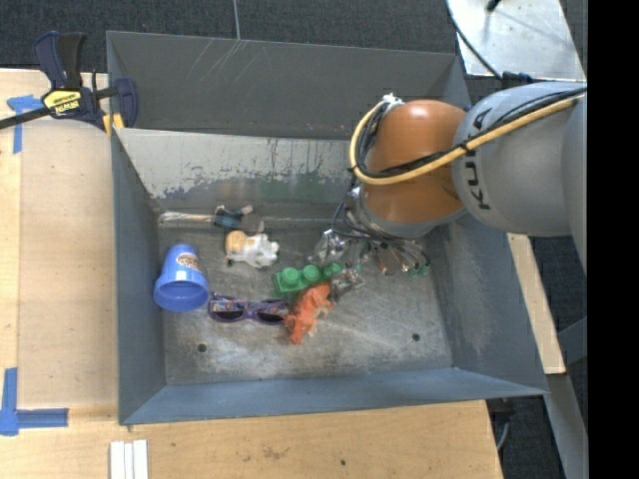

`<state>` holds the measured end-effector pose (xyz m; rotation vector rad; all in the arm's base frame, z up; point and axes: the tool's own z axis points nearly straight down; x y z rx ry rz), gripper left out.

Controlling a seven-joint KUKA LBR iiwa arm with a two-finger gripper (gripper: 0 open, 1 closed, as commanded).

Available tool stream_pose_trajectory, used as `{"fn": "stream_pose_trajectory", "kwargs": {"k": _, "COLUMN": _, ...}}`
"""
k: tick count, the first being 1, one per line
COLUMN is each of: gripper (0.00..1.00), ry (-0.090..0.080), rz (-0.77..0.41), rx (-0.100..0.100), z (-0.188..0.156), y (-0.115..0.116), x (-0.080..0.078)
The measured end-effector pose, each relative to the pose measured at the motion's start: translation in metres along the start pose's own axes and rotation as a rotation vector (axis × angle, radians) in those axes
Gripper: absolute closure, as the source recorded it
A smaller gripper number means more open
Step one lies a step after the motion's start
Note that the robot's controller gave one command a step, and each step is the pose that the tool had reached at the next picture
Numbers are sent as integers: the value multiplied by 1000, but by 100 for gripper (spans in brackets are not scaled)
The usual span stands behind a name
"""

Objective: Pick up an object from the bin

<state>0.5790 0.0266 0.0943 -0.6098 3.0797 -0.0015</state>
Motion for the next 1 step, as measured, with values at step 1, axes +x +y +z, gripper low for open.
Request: {"fn": "stream_pose_trajectory", "kwargs": {"k": 1, "gripper": 100, "ry": 1, "rz": -1, "rx": -1, "z": -17, "y": 0, "x": -1}}
